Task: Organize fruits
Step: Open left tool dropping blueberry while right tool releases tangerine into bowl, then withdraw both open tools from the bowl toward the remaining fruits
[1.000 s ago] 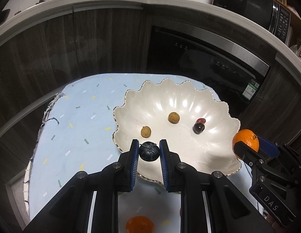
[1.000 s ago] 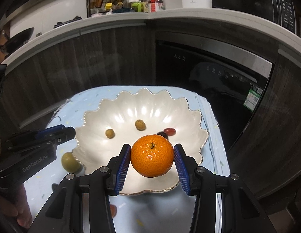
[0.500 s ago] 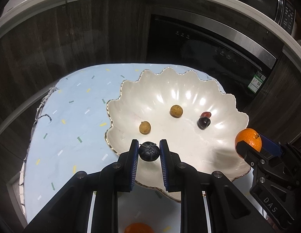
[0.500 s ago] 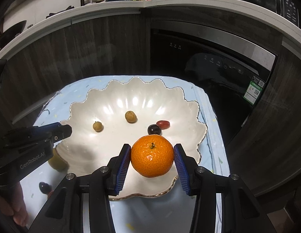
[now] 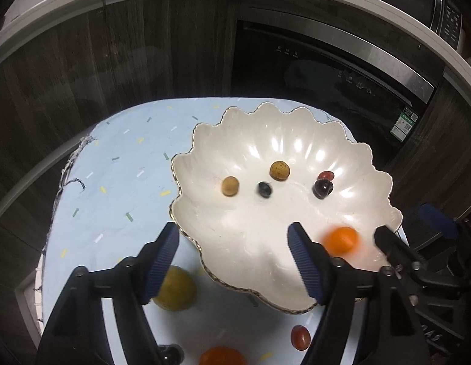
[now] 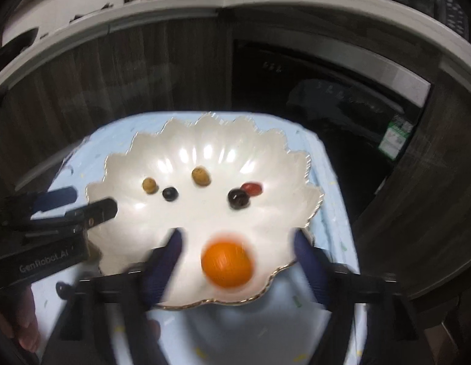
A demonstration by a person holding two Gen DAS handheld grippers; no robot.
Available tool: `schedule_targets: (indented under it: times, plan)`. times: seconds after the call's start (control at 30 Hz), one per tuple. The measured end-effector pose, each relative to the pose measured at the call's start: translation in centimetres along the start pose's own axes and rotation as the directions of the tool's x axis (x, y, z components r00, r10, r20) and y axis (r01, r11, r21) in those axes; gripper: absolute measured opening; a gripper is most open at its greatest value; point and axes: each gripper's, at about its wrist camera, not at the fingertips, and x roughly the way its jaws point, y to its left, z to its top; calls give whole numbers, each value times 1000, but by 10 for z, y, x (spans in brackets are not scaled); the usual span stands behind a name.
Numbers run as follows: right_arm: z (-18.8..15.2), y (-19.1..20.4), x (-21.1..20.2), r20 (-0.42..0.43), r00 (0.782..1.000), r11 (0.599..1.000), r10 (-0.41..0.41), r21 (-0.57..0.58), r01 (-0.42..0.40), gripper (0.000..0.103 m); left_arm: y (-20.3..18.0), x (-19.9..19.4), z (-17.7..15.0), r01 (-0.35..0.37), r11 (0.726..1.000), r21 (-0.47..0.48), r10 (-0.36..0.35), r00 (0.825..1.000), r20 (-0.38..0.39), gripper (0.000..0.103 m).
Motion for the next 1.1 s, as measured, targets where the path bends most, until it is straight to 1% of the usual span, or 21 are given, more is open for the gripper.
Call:
schedule_targets:
  times: [0.07, 0.13, 0.33, 0.6, 1.1]
  plan:
    - [2, -2, -6, 26, 1000, 1000, -17, 7, 17, 88, 1, -4, 1, 3, 1000, -2, -3, 1000, 19, 82]
    - [5, -3, -8, 30, 999, 1000, -28, 9, 28, 88, 3, -9, 3, 6, 1000, -12, -6, 999, 33, 89]
    - [8, -6, -16, 52, 998, 999, -27, 33, 25, 88, 0, -23, 8, 1, 1000, 12, -2, 997, 71, 96]
    - [9, -4, -28, 76, 997, 999, -29, 39, 26, 88, 3, -37, 10, -4, 1000, 17, 2, 996, 93, 97]
    - [7, 2, -48, 102, 994, 997, -40, 62, 34, 88, 9, -57, 3, -11, 1000, 21, 8, 992, 125, 97]
